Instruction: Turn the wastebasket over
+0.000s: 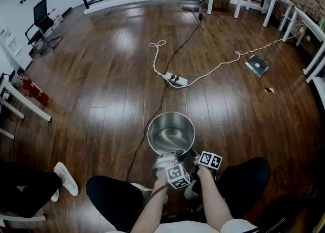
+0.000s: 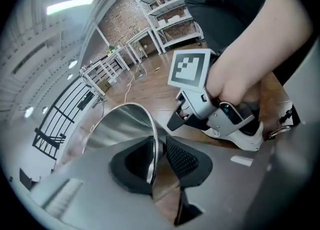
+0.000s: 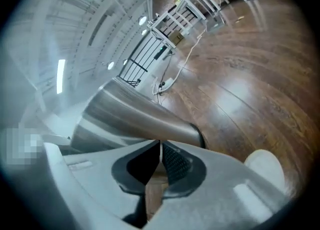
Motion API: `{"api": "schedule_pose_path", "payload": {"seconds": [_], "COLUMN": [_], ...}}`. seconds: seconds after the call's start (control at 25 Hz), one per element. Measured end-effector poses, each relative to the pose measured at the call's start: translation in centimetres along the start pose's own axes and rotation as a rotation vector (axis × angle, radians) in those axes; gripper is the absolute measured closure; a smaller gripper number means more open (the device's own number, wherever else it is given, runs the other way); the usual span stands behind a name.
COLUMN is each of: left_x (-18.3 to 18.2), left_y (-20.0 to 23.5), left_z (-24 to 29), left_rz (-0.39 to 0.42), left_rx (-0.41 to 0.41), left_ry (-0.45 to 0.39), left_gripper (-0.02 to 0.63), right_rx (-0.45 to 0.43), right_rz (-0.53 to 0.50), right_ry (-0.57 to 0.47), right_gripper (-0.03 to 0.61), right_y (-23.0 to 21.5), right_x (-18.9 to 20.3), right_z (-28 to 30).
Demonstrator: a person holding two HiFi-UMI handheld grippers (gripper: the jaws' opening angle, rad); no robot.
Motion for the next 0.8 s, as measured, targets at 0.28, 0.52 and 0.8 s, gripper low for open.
{"api": "schedule_pose_path", "payload": {"seconds": [0.28,0.52,0.8], "left_x": [1.4,0.4,-4.3], "left_y": [2.3,1.2,-4.0], "left_z": [-6.4,-16.0,-26.8], "left_rz": [-0.448,-0.543,-0.435], "left_rx": [-0.143,-0.334,-0.345], "left_ry": [-0.312,-0.552,-0.789], "left_gripper": [0.437,0.42,0.394], "right_rx": [-0.113,-0.185,-0.176], "right_rz": [-0.262,-0.558,-0.66], "right_ry": [-0.196,-0.453,-0.747], "right_gripper": [0.574,0.541,0.518], "right_y": [5.4,10.1,14.3], "right_x": [-2.4,-2.8,2.4], "right_z": [-7.8,-19.1,-32.9]}}
Point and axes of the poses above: the fingertips, and each gripper's own axes: z forward along the fingers, y to its left, x out of its underside, the point moved 2 cm from there along -z, backward along the fingers, and after that the axes turned 14 degrees about x, right-handed, at the moved point
